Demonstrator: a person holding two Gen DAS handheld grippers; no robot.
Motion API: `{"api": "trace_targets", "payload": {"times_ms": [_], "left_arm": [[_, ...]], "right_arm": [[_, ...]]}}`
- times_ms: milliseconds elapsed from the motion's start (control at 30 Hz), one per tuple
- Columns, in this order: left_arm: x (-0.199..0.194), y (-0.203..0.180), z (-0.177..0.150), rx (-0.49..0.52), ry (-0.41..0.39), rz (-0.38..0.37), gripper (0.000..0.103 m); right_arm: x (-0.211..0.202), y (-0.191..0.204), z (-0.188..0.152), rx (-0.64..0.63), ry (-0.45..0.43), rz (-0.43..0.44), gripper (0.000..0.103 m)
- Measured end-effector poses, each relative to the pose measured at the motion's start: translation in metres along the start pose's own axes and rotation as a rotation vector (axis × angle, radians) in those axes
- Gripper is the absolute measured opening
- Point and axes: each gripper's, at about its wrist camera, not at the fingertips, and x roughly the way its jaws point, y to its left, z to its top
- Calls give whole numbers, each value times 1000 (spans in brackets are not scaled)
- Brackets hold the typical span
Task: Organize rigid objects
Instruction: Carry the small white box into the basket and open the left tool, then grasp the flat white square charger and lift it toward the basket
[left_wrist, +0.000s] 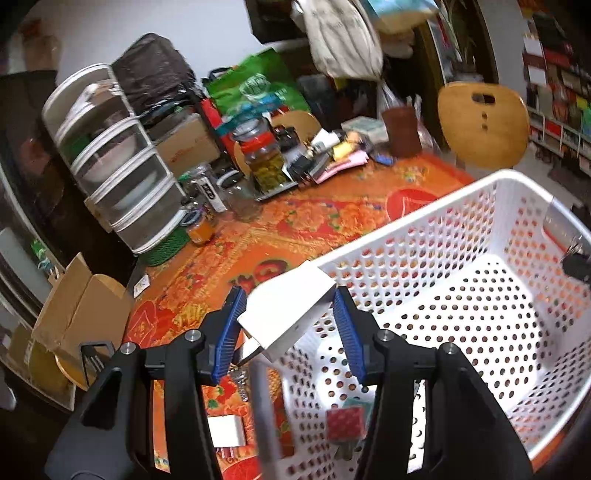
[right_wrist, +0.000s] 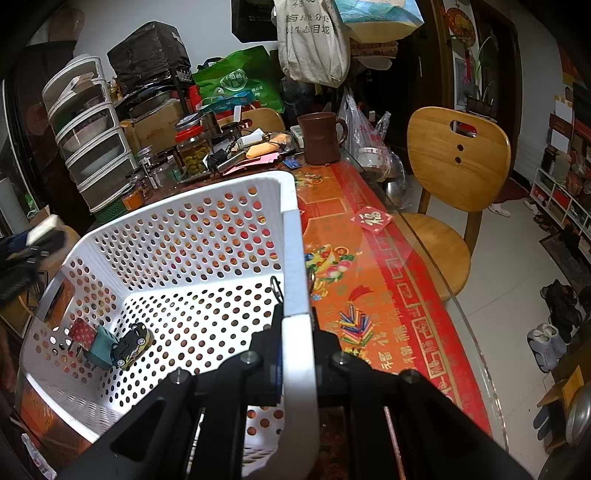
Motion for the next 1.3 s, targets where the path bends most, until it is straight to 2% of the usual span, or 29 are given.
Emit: {"api": "trace_targets", "payload": {"times_ms": [100,200,367,400,433,467,500,567,667,700,767,833,900,1000,1100,1200,1300], "left_arm": [[4,-8,2,28,8,13,46],[17,-12,3,58,59,0,47],[38,-3,4,19,146,-28,48],[40,1,5,5,140,-31,50],[40,4,5,-5,128,-20,54],[40,6,4,-15,122,-5,65],[39,9,4,-25,116,-4,70],[32,16,1,-50,75,-28,73],[16,36,-10,-95,27,-44,83],[6,47,-16,-117,1,-34,93],[-9,76,-34,-158,-29,21,102],[-13,107,-54,-203,-10,66,102],[-12,141,-78,-275,11,71,102],[11,185,-123,-398,98,33,102],[45,211,-169,-500,236,-45,102],[52,221,-200,-535,258,-44,102],[60,222,-214,-547,263,-75,102]], "right_arm": [[1,-2,2,0,2,0,8],[0,-1,1,-2,2,3,8],[-1,0,1,-3,3,2,8],[-1,0,1,-5,3,2,8],[-1,-1,1,-6,3,4,8],[-1,-1,1,-3,3,7,8],[-1,-2,2,-2,4,7,8],[0,-1,2,-4,7,5,8],[-1,-1,2,-4,9,2,8],[-1,-1,2,-4,9,3,8],[0,0,2,-6,10,0,9],[0,0,3,-10,14,-6,8],[1,1,4,-12,16,-11,8],[2,1,4,-10,14,-15,8],[2,1,4,-11,15,-17,8],[2,1,4,-9,15,-16,8],[2,2,4,-11,18,-25,8]]}}
